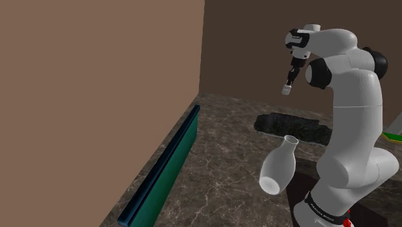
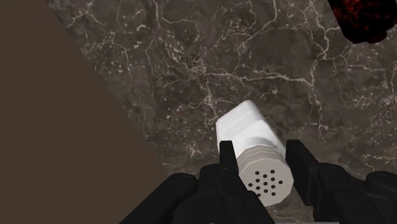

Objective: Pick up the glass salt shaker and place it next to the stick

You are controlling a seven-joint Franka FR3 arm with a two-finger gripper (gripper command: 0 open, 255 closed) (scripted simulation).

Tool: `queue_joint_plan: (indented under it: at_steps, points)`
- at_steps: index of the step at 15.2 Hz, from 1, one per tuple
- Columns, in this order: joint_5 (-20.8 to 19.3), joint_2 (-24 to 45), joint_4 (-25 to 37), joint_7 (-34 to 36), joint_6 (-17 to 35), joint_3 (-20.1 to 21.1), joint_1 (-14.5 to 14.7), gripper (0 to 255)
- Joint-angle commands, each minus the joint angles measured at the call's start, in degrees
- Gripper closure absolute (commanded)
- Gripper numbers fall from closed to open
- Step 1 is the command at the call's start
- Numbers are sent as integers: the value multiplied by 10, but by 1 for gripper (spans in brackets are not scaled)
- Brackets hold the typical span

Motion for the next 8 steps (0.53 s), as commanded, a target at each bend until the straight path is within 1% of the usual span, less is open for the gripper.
queue_joint_plan:
  at_steps: [1, 8]
  points:
    - [3, 5, -5, -3, 10, 1, -1, 255]
    - [2, 0, -69, -8, 67, 2, 12, 255]
